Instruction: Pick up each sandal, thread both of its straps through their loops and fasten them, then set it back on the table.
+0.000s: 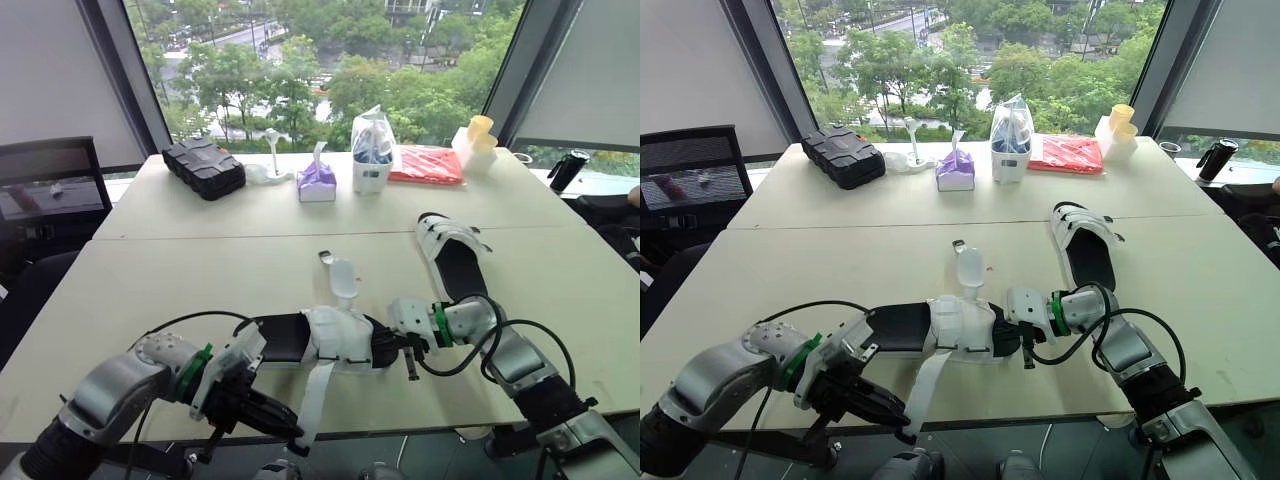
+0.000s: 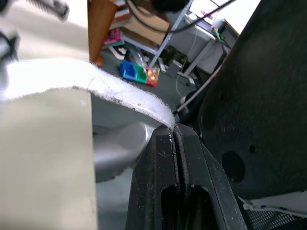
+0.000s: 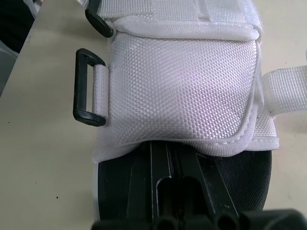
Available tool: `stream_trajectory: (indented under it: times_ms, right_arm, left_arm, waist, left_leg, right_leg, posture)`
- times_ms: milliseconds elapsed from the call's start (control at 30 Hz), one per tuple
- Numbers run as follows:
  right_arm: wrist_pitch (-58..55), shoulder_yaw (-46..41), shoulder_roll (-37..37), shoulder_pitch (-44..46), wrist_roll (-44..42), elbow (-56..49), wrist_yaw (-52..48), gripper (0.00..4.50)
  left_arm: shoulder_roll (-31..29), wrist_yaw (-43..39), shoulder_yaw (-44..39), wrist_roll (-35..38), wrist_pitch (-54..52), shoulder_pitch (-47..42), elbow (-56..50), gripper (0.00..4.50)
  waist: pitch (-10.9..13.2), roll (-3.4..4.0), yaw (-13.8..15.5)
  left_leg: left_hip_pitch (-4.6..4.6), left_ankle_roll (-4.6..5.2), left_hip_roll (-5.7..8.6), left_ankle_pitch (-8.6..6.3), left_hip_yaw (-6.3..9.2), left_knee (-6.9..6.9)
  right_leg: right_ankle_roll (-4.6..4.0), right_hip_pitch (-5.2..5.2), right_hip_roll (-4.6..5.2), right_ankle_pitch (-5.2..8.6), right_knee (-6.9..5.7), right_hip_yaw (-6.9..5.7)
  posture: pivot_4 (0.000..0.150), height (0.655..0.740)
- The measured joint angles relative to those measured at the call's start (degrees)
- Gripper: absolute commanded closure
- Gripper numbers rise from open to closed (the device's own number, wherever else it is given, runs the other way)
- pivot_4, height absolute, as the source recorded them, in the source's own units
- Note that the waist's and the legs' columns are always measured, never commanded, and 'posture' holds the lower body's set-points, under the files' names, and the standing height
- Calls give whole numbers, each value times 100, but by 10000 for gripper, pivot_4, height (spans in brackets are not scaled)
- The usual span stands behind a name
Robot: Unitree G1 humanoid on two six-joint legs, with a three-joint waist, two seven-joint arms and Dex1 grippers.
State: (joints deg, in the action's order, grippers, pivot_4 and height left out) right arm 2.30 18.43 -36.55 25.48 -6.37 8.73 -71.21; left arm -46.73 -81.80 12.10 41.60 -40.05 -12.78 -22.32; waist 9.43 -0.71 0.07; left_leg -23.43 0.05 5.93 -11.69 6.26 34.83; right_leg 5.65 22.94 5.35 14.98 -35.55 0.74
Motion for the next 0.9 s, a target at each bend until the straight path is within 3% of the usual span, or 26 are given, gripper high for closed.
stream_trajectory:
  times_ms: [167, 433, 700, 800, 900]
  right_arm:
    - [74, 6, -1, 17, 0, 54, -1, 45000]
    - [119, 40, 2, 45, 1, 73, 12, 45000]
    - [165, 55, 7, 93, 11, 165, 37, 45000]
    - [190, 72, 10, 115, 13, 172, 36, 45000]
    - [190, 91, 9, 137, 22, 181, 37, 45000]
  left_arm:
    - [244, 204, -341, 547, -448, -722, 179, 44769]
    - [670, 545, -431, 692, -917, -1482, 1082, 44769]
    - [1971, 1666, -586, 726, -1698, -2549, 3158, 44769]
    - [2215, 1998, -763, 636, -1786, -2854, 3765, 32059]
    - [2323, 2137, -946, 520, -1782, -3000, 4091, 16543]
  waist:
    - [2, -4, 12]
    - [5, -8, -4]
    - [4, -16, 17]
    - [5, -18, 16]
    - [5, -17, 9]
  left_leg:
    - [1, 0, -1, 0, 1, 1]
    - [1, 1, 0, 1, 1, 4]
    - [5, 1, 0, 1, 4, 26]
    - [5, 0, 0, 3, 5, 24]
    - [6, 0, 0, 3, 5, 25]
  right_leg:
    - [1, 18, -3, -1, -1, -3]
    - [1, 19, -6, -5, -2, -6]
    - [9, -2, -13, -12, -13, -8]
    - [22, 1, -15, -20, -24, -9]
    - [22, 0, -16, -20, -27, -8]
  posture:
    - [1500, 7400]
    - [1500, 7400]
    - [1500, 7400]
    - [1500, 7400]
    - [1500, 7400]
